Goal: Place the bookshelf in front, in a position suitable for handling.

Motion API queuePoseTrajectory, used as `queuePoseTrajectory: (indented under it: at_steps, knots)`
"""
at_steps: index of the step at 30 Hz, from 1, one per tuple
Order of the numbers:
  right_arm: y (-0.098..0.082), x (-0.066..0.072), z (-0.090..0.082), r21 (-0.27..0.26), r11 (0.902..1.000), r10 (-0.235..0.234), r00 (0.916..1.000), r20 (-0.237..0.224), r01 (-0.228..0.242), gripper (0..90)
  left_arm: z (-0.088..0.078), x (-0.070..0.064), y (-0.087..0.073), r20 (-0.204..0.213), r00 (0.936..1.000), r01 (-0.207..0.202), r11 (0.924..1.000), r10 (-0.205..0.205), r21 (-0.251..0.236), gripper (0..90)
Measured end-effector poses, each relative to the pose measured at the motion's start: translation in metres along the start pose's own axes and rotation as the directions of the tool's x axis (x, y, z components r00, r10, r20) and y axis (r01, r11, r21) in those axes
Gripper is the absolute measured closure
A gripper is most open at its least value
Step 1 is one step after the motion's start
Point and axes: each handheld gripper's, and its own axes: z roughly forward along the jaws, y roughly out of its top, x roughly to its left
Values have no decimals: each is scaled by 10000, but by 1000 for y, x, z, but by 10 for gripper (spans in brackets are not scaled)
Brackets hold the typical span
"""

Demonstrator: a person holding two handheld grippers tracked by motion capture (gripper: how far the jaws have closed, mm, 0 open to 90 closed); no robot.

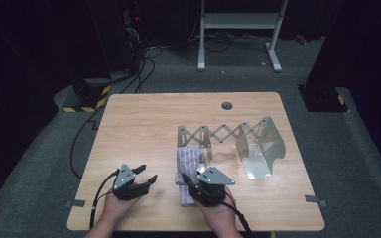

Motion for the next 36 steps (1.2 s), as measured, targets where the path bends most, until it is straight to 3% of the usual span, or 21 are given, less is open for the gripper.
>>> queuePoseTrajectory:
  at_steps: [6, 12, 14, 24, 29, 36]
  knots:
    - [-19, -4, 23, 999, 9950, 71, 9999, 145, -85, 647, 0, 0, 0, 14, 10000, 6, 10000, -6, 35, 386]
    - [-38, -12, 44, 2104, 9774, 151, 9995, 273, -205, 644, 1, 0, -1, 61, 10000, -1, 10000, 1, 70, 389]
    - [-45, -15, 51, 2553, 9667, 123, 9996, 236, -179, 643, 1, 0, -1, 85, 10000, 11, 10000, -11, 94, 394]
    - [-47, -21, 52, 2518, 9678, 55, 9999, 91, -77, 642, 1, -1, -1, 139, 9999, 14, 9999, -16, 161, 399]
    - [-45, -27, 51, 2281, 9732, 204, 9992, 342, -276, 640, 2, 0, -1, 156, 9999, 36, 9998, -39, 180, 403]
    - [-40, -36, 57, 2163, 9738, 541, 9953, 799, -703, 638, 3, -2, -2, 239, 9997, 0, 9998, -5, 185, 405]
